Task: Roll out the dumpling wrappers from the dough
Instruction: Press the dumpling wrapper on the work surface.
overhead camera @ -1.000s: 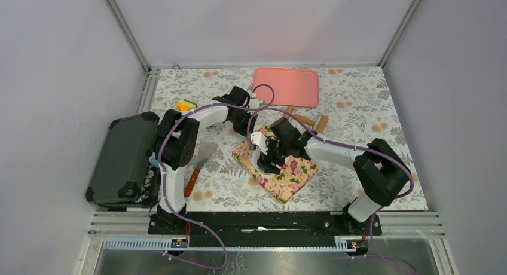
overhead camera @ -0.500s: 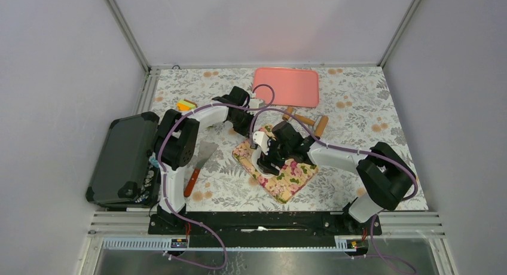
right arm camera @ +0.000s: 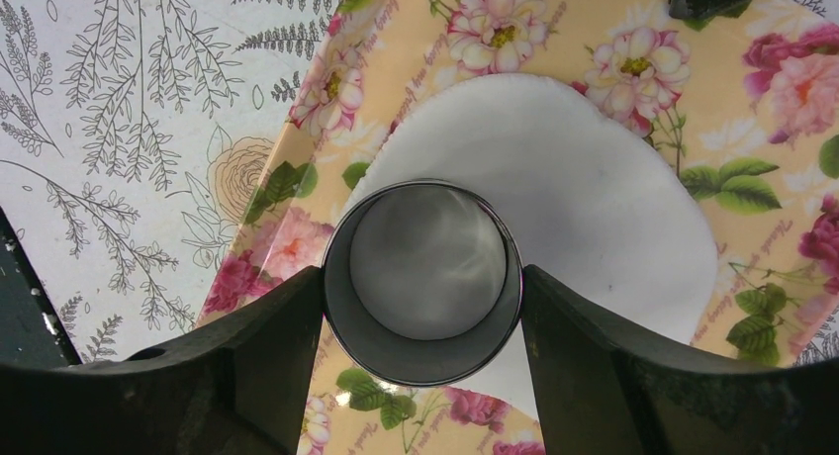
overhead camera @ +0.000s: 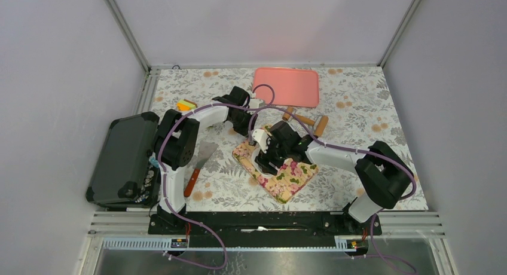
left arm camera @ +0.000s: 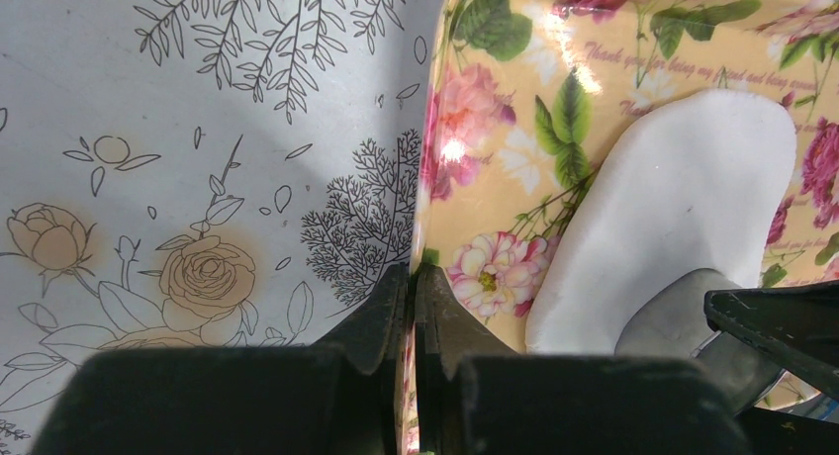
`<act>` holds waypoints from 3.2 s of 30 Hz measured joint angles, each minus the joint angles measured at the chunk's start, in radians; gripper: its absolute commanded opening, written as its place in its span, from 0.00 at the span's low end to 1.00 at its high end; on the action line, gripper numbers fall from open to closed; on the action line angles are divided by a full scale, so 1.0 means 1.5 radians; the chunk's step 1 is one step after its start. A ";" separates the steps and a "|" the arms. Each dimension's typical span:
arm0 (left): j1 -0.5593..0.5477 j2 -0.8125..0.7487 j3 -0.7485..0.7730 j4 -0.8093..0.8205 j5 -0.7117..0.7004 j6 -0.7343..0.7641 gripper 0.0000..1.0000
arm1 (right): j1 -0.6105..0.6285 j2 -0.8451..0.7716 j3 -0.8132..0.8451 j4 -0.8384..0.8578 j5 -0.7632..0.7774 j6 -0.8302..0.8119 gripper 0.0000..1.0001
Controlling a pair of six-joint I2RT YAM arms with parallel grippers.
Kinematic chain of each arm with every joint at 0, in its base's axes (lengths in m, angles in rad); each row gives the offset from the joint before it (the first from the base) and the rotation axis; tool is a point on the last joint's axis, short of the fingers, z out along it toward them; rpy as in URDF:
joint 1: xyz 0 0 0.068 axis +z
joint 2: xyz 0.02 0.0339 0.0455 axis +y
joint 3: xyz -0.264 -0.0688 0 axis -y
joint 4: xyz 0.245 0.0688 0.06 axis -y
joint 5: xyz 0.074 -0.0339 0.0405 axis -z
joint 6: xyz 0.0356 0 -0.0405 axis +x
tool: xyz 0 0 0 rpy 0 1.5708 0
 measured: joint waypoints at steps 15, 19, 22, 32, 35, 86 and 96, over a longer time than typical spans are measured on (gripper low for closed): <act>0.000 0.000 0.000 0.000 -0.002 -0.004 0.00 | 0.000 0.019 0.031 -0.041 0.008 0.037 0.69; 0.000 0.000 0.000 0.001 -0.002 -0.006 0.00 | 0.000 0.019 0.039 -0.051 0.007 0.023 0.78; -0.001 0.000 0.000 0.004 -0.002 -0.009 0.00 | 0.000 0.019 0.053 -0.084 0.013 0.004 0.87; -0.004 0.000 0.000 0.009 -0.005 -0.011 0.00 | 0.000 0.016 0.111 -0.171 0.014 -0.026 1.00; -0.004 0.000 0.000 0.009 -0.005 -0.011 0.00 | 0.000 0.007 0.122 -0.181 0.002 -0.043 1.00; -0.004 0.000 -0.001 0.010 -0.002 -0.009 0.00 | -0.001 0.103 0.176 -0.285 -0.112 -0.615 0.73; -0.004 0.000 -0.002 0.011 0.000 -0.009 0.00 | -0.001 0.103 0.169 -0.263 -0.107 -0.568 0.68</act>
